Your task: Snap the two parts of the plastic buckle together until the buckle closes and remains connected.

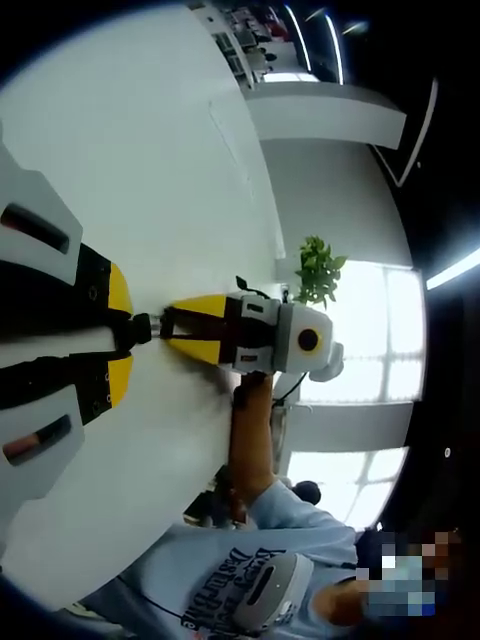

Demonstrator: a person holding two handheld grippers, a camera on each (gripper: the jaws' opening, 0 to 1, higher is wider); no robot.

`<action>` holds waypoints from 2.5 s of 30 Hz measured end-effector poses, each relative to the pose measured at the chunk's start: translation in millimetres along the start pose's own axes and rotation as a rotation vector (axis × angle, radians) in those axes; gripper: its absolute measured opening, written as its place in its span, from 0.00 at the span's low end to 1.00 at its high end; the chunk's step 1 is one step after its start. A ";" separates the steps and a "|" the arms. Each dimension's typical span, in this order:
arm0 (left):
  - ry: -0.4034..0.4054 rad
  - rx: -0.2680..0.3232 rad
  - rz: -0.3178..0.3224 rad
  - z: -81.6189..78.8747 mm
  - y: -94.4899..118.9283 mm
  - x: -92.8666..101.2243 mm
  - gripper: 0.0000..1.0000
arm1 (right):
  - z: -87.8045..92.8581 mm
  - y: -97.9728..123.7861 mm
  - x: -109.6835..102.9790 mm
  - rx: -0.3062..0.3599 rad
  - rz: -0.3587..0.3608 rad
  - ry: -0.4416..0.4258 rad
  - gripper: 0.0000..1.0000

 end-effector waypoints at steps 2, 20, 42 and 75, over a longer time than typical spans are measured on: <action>0.003 0.000 0.000 0.2 0.2 -0.9 0.12 | 0.4 0.4 0.7 0.000 0.000 -0.003 0.12; 0.008 0.000 0.000 0.6 0.0 -1.6 0.12 | 2.8 3.4 3.1 -0.005 0.005 -0.028 0.12; 0.017 -0.002 -0.009 0.7 0.6 -0.7 0.13 | 4.8 2.6 4.4 0.020 -0.002 -0.038 0.12; 0.025 -0.009 -0.019 1.4 3.3 -3.2 0.12 | 0.6 -2.5 -0.8 0.019 -0.045 0.000 0.12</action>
Point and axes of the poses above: the point that each gripper's makers call its tool centre point, and the gripper's own axes: y roughly backward along the fingers, x roughly to its right, z roughly out of its underside, the point moved 9 cm from there along y, roughly backward along the fingers, and after that the axes turned 11 degrees about -z, right-handed, at the moved point
